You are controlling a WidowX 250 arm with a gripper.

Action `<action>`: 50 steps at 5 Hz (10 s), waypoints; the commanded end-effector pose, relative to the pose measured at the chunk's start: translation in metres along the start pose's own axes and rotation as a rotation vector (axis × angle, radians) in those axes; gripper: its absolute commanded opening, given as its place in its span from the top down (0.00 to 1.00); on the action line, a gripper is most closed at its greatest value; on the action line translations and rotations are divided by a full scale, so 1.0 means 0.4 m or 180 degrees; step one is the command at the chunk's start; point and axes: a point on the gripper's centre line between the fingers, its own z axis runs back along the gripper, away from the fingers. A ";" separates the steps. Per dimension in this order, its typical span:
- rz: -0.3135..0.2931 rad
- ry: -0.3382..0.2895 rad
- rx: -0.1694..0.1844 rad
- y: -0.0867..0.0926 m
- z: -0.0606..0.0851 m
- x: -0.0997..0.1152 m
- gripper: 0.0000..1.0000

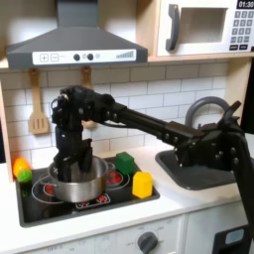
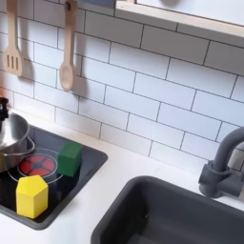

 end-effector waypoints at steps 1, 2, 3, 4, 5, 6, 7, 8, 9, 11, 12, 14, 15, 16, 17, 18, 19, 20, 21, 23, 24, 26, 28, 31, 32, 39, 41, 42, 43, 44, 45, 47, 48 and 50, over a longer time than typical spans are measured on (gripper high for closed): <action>0.0058 -0.0026 0.0018 0.025 0.005 0.004 0.00; 0.0045 -0.0021 0.0023 0.026 0.005 0.004 0.00; 0.0027 -0.0037 0.0041 0.026 0.007 0.006 0.00; 0.0082 -0.0038 0.0063 0.044 0.007 0.009 0.00; 0.0143 -0.0007 0.0068 0.062 -0.003 0.014 0.00; 0.0175 -0.0005 0.0061 0.073 -0.004 0.017 0.00; 0.0194 -0.0003 0.0075 0.085 -0.006 0.018 0.00; 0.0182 0.0013 0.0050 0.084 -0.007 0.014 0.00; 0.0132 -0.0002 0.0030 0.067 0.000 0.011 0.00; 0.0129 0.0073 -0.0040 0.054 -0.021 0.000 0.00; 0.0127 0.0099 -0.0046 0.049 -0.031 -0.001 0.00; 0.0051 0.0083 -0.0077 0.019 -0.023 -0.009 0.00; 0.0035 0.0060 -0.0109 0.008 -0.012 -0.004 0.00; -0.0004 0.0095 -0.0169 -0.005 -0.008 -0.009 0.00; -0.0123 0.0132 -0.0234 -0.017 0.013 -0.013 0.00; -0.0164 0.0091 -0.0304 -0.019 0.046 -0.014 0.00; -0.0215 0.0092 -0.0320 -0.025 0.064 -0.022 0.00; -0.0319 0.0109 -0.0333 -0.038 0.080 -0.038 0.00; -0.0478 0.0046 -0.0405 -0.065 0.123 -0.068 0.00; -0.0979 0.0190 -0.0432 -0.158 0.117 -0.125 0.00; -0.1170 0.0289 -0.0422 -0.184 0.108 -0.167 0.00; -0.1450 0.0357 -0.0281 -0.193 0.112 -0.225 0.00; -0.1621 0.0463 -0.0090 -0.185 0.102 -0.276 0.00; -0.1578 0.0531 -0.0073 -0.165 0.072 -0.309 0.00; -0.1536 0.0553 -0.0081 -0.167 0.061 -0.305 0.00; -0.1025 0.0428 -0.0047 -0.206 0.055 -0.326 0.00; -0.0775 0.0272 -0.0024 -0.195 0.037 -0.307 0.00; -0.0730 0.0215 0.0012 -0.197 0.031 -0.301 0.00; -0.0694 0.0197 0.0013 -0.198 0.031 -0.299 0.00; -0.0663 0.0190 0.0004 -0.203 0.028 -0.299 0.00; -0.0667 0.0187 -0.0011 -0.212 0.025 -0.299 0.00; -0.0635 0.0168 0.0010 -0.211 0.017 -0.294 0.00; -0.0612 0.0182 0.0038 -0.211 0.001 -0.289 0.00; -0.0641 0.0200 0.0073 -0.230 -0.019 -0.285 0.00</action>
